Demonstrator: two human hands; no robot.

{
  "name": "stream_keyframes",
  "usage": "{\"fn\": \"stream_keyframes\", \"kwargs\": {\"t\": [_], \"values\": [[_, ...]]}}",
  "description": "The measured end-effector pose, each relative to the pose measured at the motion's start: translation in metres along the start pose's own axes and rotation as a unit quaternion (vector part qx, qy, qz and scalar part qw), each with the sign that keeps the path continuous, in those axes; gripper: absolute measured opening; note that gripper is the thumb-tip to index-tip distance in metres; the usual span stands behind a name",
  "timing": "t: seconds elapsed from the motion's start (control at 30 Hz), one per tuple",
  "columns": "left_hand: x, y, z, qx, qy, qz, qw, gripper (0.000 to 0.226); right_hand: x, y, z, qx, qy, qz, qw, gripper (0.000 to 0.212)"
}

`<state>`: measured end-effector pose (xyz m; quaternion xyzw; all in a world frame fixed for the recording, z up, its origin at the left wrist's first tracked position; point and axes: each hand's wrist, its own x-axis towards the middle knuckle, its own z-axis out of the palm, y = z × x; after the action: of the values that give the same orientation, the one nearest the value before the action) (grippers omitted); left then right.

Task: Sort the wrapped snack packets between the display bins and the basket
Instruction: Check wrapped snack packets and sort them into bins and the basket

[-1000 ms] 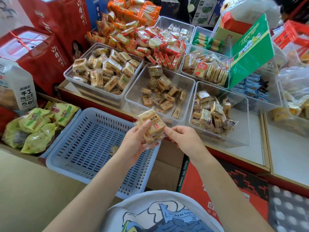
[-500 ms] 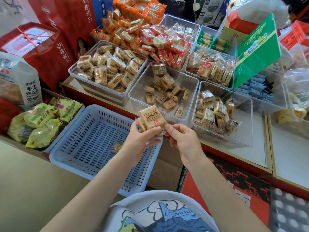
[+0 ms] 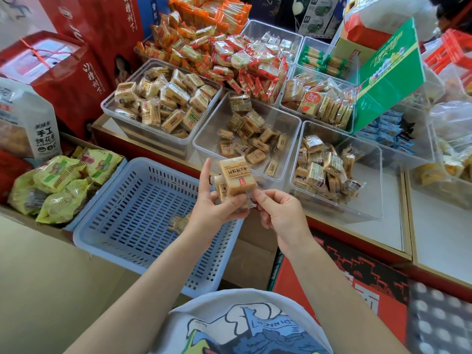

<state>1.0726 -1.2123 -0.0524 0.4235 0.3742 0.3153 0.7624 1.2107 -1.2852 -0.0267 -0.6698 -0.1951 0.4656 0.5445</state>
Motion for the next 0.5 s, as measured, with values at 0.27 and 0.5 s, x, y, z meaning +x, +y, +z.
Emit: {"fn": "stream_keyframes", "kwargs": {"t": [0.27,0.5], "values": [[-0.002,0.001,0.007,-0.002,-0.057,-0.021,0.998,0.092,-0.003,-0.001,-0.010,0.011,0.011,-0.010,1.000,0.015],[-0.001,-0.007,0.006,0.047,0.012,-0.049,0.998,0.046,0.000,-0.005,-0.020,0.015,-0.002,-0.078,0.997,0.015]]}}
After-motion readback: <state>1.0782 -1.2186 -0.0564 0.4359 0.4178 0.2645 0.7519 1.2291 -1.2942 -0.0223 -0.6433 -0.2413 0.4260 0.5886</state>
